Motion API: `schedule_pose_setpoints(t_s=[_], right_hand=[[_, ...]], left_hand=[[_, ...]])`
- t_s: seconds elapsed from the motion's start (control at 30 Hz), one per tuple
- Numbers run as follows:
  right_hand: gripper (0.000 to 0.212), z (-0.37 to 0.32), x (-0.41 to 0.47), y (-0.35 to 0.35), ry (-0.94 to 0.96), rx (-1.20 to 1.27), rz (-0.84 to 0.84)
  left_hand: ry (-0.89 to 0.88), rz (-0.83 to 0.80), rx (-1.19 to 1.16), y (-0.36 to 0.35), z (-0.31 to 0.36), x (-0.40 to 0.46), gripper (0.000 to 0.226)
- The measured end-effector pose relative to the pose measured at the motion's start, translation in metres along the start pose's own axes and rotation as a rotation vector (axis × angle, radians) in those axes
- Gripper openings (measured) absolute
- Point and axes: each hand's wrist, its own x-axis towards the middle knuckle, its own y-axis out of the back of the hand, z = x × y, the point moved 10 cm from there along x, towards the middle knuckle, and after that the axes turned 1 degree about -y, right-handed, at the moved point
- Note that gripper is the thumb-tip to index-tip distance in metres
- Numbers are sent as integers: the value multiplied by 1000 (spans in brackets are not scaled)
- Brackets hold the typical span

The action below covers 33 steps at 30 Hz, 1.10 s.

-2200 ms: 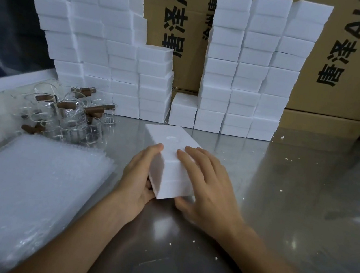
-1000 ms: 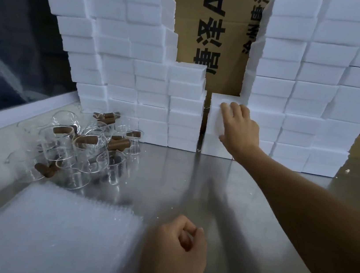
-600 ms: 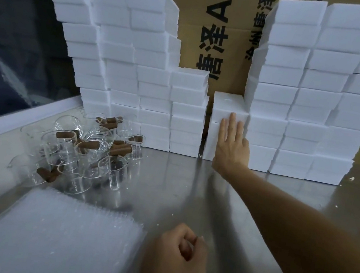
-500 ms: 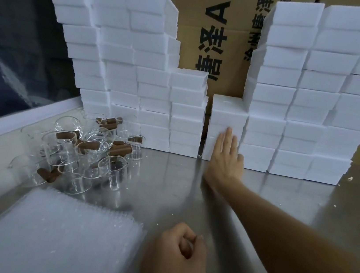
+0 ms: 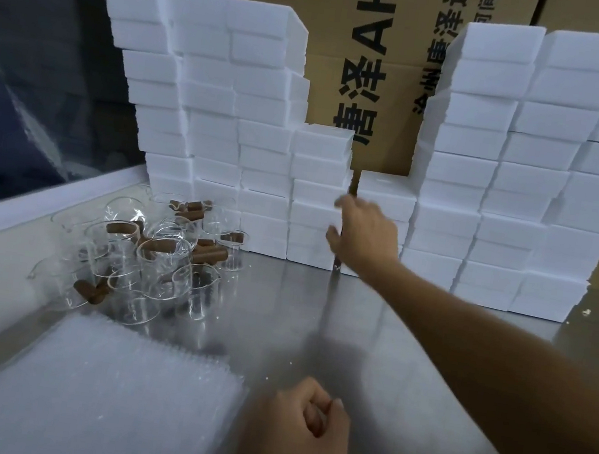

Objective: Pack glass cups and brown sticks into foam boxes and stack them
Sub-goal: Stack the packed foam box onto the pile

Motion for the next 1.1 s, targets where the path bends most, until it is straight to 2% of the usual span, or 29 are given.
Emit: schedule_pose_setpoints(t_s=[0.1,0.2,0.3,0.53,0.63,0.73,0.8,0.87,0.97,1.1], right_hand=[[72,-17,51,45,97,-93,191],[100,-18,88,52,72,-191,134],[110,-13,105,40,12,-208,22],[108,-12,121,41,-10,-213,-7],[101,-31,123,43,172,-344,41],[94,-47,114,37,325,-474,147],[100,-43,112,33,288,-489,143],[93,-36,113,30,219,-422,119],[80,-31,108,32,194,-341,140],[84,-16,78,58,176,-256,251]], left_hand=[[-23,4,-14,0,1,1,29],[-67,11,-14,-1,1,2,23],[-83,43,15,-1,0,1,9],[-138,30,-36,-4,0,3,12],[-206,34,-31,-4,1,4,23],[-206,4,-28,-5,0,5,15],[-179,-31,-22,-8,0,6,7],[-141,-48,-2,-8,-1,6,5],[-68,-52,-30,-9,-4,6,21],[4,6,-44,-3,-2,4,29]])
